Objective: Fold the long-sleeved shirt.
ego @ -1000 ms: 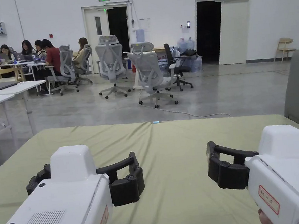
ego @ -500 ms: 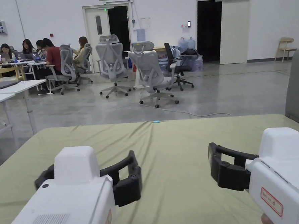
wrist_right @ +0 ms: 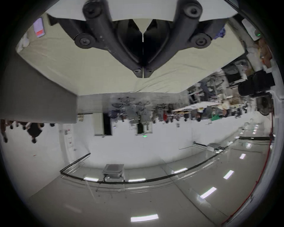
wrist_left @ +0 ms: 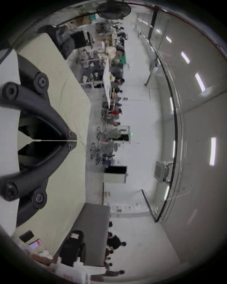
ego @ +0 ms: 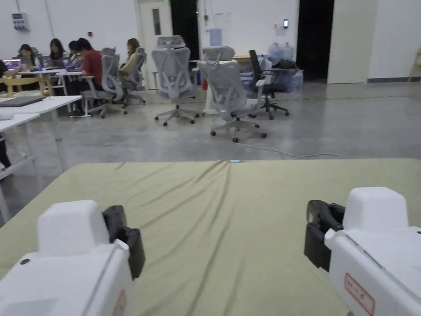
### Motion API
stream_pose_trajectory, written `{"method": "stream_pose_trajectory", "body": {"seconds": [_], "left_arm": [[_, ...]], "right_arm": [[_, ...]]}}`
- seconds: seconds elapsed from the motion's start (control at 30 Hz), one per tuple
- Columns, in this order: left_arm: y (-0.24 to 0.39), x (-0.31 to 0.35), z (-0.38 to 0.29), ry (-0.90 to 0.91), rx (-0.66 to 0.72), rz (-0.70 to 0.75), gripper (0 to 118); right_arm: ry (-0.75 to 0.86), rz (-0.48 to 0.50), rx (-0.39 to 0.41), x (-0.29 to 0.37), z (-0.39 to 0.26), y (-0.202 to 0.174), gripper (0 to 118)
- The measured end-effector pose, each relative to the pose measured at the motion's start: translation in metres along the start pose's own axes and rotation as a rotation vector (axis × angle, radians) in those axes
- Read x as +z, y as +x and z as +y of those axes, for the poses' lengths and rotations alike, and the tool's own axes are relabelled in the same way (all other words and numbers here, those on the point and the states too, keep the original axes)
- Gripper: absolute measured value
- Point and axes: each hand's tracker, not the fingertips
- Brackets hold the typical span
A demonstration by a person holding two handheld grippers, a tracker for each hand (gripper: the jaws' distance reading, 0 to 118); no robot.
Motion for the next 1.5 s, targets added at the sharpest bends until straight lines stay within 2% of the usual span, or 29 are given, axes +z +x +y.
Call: {"method": "stream_pose_trajectory", "body": {"seconds": [0.1,0.17,0.27,0.37,0.43,0.5,0.57,0.63,0.67,0.7,0.73,0.77,0.83,0.97,1.03,1.1,1.13,1.17,1.2,1.23,1.3,1.5], "left_arm": [[-0.06,0.02,0.002,-0.007,0.009,0.193,0],[-0.101,0.038,0.002,-0.02,-0.047,0.351,0],[-0.157,0.067,-0.001,-0.05,-0.05,0.534,0],[-0.194,0.082,-0.008,-0.1,-0.057,0.626,0],[-0.207,0.082,-0.016,-0.13,-0.055,0.632,0],[-0.211,0.075,-0.025,-0.164,-0.042,0.612,0],[-0.219,0.057,-0.042,-0.197,0.021,0.569,5],[-0.222,0.039,-0.064,-0.246,0.101,0.503,13],[-0.228,0.023,-0.08,-0.28,0.145,0.461,38],[-0.233,0.008,-0.096,-0.326,0.179,0.42,92],[-0.228,0.0,-0.118,-0.378,0.208,0.398,118],[-0.228,-0.016,-0.138,-0.397,0.276,0.347,115],[-0.228,-0.045,-0.179,-0.525,0.323,0.357,115],[-0.211,-0.095,-0.245,-0.754,0.292,0.391,114],[-0.228,-0.121,-0.28,-0.875,0.278,0.388,99],[-0.225,-0.13,-0.293,-0.932,0.327,0.332,73],[-0.223,-0.128,-0.283,-0.894,0.385,0.31,63],[-0.22,-0.13,-0.268,-0.891,0.366,0.343,50],[-0.216,-0.131,-0.254,-0.875,0.332,0.36,23],[-0.211,-0.13,-0.234,-0.809,0.298,0.368,18],[-0.201,-0.125,-0.189,-0.69,0.324,0.278,18],[-0.118,-0.108,-0.061,-0.444,0.257,0.016,18]], "right_arm": [[-0.018,0.177,0.041,-0.022,-0.005,-0.064,3],[-0.03,0.334,0.059,-0.029,-0.009,-0.117,3],[-0.042,0.554,0.052,-0.037,-0.014,-0.184,3],[-0.051,0.721,0.015,-0.039,-0.016,-0.227,3],[-0.04,0.743,0.023,-0.04,-0.018,-0.24,3],[-0.042,0.739,0.032,-0.044,-0.018,-0.238,3],[-0.065,0.743,0.046,-0.055,-0.019,-0.232,3],[-0.087,0.691,0.066,-0.059,-0.023,-0.215,3],[-0.101,0.664,0.073,-0.064,-0.025,-0.207,3],[-0.116,0.645,0.077,-0.069,-0.028,-0.2,3],[-0.139,0.618,0.078,-0.075,-0.032,-0.191,3],[-0.156,0.589,0.081,-0.071,-0.038,-0.179,3],[-0.198,0.535,0.088,-0.078,-0.049,-0.164,3],[-0.295,0.452,0.077,-0.084,-0.07,-0.136,3],[-0.322,0.428,0.072,-0.083,-0.076,-0.126,3],[-0.331,0.41,0.076,-0.082,-0.079,-0.119,3],[-0.33,0.406,0.076,-0.081,-0.079,-0.116,3],[-0.33,0.399,0.075,-0.078,-0.079,-0.111,3],[-0.33,0.395,0.073,-0.076,-0.079,-0.108,3],[-0.326,0.39,0.071,-0.073,-0.079,-0.104,3],[-0.314,0.378,0.057,-0.067,-0.077,-0.095,3],[-0.236,0.32,-0.038,-0.034,-0.059,-0.051,3]]}}
